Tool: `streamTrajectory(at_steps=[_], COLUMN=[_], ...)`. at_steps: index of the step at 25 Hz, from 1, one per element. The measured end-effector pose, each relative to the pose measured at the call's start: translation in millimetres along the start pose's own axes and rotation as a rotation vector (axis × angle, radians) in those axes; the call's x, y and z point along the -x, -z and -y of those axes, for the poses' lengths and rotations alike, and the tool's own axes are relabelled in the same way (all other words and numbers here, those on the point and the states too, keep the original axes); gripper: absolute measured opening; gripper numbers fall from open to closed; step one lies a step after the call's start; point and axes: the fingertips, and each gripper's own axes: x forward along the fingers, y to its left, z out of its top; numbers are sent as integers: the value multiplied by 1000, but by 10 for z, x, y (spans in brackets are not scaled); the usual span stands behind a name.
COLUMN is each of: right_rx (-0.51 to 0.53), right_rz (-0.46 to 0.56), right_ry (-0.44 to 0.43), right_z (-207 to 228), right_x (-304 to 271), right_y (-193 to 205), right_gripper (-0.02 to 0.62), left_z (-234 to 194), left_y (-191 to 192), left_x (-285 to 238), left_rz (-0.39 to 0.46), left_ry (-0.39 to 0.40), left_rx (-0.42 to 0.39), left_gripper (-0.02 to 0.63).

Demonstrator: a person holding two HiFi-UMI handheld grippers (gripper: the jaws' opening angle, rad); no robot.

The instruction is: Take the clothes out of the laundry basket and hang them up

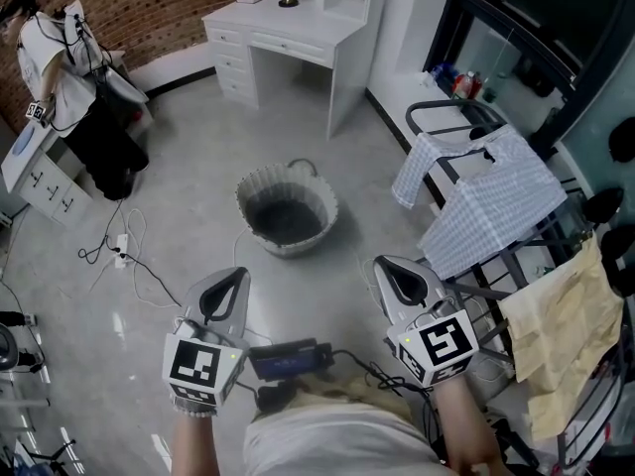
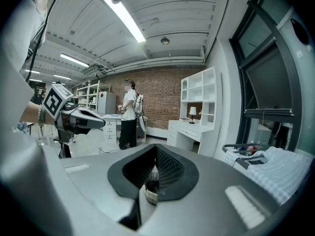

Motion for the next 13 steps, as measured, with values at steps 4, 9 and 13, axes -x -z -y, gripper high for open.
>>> streamTrajectory(at_steps=[4,9,13], right_rx=[12,9,19], right_rz=[-5,-22,-14], right_ry=[8,24,22], right_z=[-11,19,15], right_x=[2,0,-40], right_y=[16,3,-13], right_gripper=[5,5,5], left_z=[-55,-35,-37], left_y=[27,27,-1], left_x=[6,-34,-60], left_rz=[3,2,7], left_ry=[-1,15,32], left_rx=[1,3,6], left_gripper=[-6,-6,-6])
